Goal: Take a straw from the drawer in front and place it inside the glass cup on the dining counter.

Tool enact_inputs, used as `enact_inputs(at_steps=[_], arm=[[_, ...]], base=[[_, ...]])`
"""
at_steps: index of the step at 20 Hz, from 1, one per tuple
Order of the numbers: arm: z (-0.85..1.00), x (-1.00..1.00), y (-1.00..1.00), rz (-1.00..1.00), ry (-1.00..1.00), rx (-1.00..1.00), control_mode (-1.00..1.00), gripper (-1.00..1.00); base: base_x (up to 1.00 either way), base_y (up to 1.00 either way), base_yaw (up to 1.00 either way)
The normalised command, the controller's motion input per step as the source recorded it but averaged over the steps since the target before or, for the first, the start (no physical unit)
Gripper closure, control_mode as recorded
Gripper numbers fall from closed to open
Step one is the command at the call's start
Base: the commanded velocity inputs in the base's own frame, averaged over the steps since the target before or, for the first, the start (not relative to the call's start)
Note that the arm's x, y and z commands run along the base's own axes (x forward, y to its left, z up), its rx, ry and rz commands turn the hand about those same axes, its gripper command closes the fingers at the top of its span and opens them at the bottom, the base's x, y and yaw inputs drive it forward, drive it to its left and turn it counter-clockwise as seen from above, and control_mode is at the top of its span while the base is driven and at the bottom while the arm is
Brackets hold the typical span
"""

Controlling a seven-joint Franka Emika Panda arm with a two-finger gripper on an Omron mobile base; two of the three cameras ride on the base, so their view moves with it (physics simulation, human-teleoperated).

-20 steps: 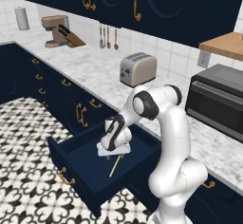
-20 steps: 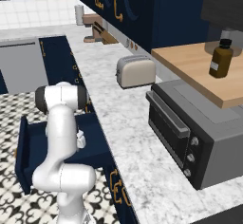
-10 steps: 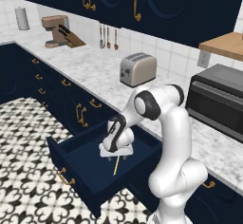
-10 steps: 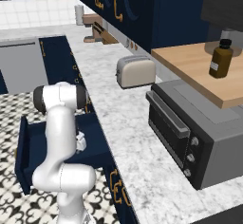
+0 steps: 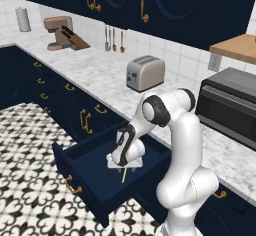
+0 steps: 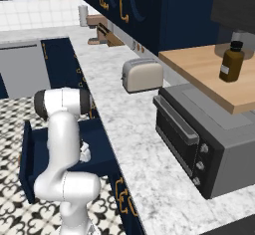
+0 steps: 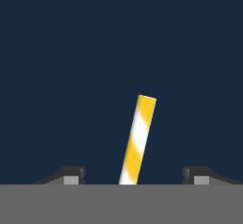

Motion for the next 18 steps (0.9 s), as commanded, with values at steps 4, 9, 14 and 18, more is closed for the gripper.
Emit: enact_inputs(at_steps=[4, 9, 14, 18], arm=[[-0.29, 0.38, 0.09, 0.0, 0.0, 0.0, -1.0, 1.0], [-0.31, 0.12, 0.2, 0.0, 0.0, 0.0, -1.0, 1.0], [-0.03, 0.0, 0.37, 0.01, 0.0, 0.0, -1.0, 1.0], [0.03, 0.0, 0.32, 0.01, 0.0, 0.0, -1.0, 1.0]], base=[[0.0, 0.0, 0.0], [0.0, 0.0, 0.0], [0.0, 0.0, 0.0], [0.0, 0.0, 0.0]])
